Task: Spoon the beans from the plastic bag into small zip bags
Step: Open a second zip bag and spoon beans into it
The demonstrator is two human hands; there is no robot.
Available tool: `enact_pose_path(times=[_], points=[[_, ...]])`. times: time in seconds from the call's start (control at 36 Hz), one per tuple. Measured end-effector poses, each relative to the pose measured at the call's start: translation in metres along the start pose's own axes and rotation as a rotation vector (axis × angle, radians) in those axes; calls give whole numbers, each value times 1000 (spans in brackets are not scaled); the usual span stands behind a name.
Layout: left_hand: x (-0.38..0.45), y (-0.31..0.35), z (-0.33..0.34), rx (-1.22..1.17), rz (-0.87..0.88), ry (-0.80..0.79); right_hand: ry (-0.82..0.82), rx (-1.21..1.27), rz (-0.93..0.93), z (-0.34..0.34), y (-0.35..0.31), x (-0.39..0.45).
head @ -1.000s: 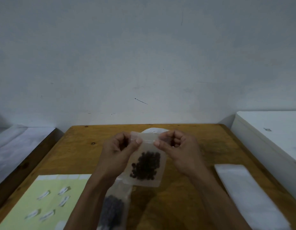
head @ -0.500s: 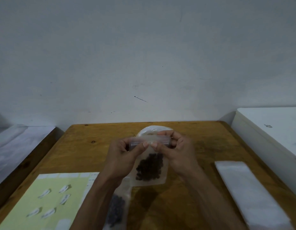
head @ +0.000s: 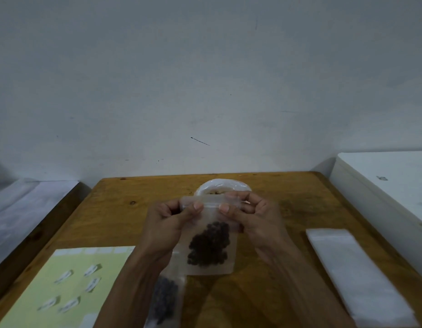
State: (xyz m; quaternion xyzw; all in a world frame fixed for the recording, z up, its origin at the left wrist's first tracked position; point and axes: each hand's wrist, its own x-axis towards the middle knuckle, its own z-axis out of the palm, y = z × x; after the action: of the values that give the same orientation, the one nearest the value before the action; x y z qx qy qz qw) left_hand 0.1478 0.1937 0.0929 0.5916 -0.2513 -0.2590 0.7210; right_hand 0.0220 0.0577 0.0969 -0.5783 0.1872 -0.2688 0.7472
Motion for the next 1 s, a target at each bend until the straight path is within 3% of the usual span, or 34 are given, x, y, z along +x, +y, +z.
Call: enact_pose_path(times=[0.47,0.64,0.72,0.83,1.0], points=[[-3,2,-15,32,-76,64,-13,44,91,7,2,-2],[-10,-3,-12,-7,-185,37,69,-23,69,6,8,-7],[-11,-14,-13,211,-168,33,130,-134,104,0,20,-11],[-4,-39,-19,798,-59,78,171,-613,117,-7,45,-14],[-11,-54,-14,1115,-11,53,152,-929,86,-6,65,-20]])
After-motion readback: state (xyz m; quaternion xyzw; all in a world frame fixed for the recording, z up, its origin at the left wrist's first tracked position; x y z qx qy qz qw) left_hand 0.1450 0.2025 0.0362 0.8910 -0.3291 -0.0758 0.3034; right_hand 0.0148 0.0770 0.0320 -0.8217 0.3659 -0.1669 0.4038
